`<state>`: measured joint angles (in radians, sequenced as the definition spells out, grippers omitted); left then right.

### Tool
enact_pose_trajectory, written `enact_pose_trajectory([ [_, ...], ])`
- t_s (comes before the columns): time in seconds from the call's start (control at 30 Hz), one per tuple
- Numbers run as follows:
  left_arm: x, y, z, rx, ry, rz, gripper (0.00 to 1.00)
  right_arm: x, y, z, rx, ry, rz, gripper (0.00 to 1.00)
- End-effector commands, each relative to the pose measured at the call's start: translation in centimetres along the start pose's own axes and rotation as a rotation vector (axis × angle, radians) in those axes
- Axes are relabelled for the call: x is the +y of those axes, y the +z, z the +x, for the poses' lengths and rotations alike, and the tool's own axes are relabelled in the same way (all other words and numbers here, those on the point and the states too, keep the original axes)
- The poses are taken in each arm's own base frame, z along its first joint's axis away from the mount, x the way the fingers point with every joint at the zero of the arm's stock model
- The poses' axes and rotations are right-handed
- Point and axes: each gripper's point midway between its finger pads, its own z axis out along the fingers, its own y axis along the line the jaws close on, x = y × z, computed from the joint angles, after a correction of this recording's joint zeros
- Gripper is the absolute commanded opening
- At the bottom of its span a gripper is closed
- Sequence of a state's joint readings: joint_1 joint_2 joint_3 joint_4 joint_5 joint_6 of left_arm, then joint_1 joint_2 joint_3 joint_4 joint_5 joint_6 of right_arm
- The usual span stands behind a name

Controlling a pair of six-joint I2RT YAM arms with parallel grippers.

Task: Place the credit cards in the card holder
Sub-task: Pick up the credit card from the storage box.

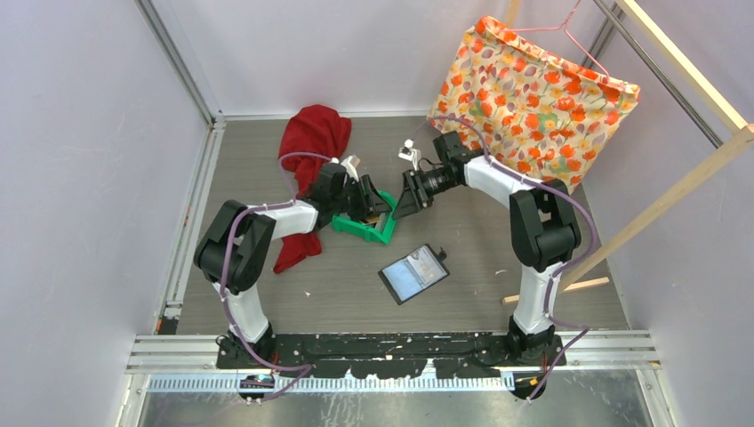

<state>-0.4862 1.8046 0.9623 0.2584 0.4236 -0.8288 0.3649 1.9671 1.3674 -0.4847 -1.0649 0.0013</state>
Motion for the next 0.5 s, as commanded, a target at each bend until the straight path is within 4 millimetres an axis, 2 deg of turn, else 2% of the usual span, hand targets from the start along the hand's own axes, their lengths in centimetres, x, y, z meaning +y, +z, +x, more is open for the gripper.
enact_pose_trajectory([
  [0.0,0.2,-0.1,0.1,0.014,-0.035,0.024,0.45,3.7,-3.1,0.7,0.085,-0.631,-0.072,0.47],
  [0.1,0.5,-0.1,0.3,0.026,-0.056,0.023,0.45,4.1,-4.0,2.2,0.15,-0.944,-0.149,0.48],
  [0.17,0.6,-0.1,0.4,0.031,-0.068,0.025,0.45,4.3,-3.9,2.5,0.159,-1.08,-0.182,0.47],
  [0.33,0.9,0.2,0.9,0.049,-0.093,0.028,0.45,2.9,-1.9,1.3,0.169,-1.21,-0.1,0.44],
  [0.47,0.9,0.4,1.2,0.062,-0.102,0.033,0.45,2.0,-0.2,0.0,0.165,-1.235,-0.025,0.42],
])
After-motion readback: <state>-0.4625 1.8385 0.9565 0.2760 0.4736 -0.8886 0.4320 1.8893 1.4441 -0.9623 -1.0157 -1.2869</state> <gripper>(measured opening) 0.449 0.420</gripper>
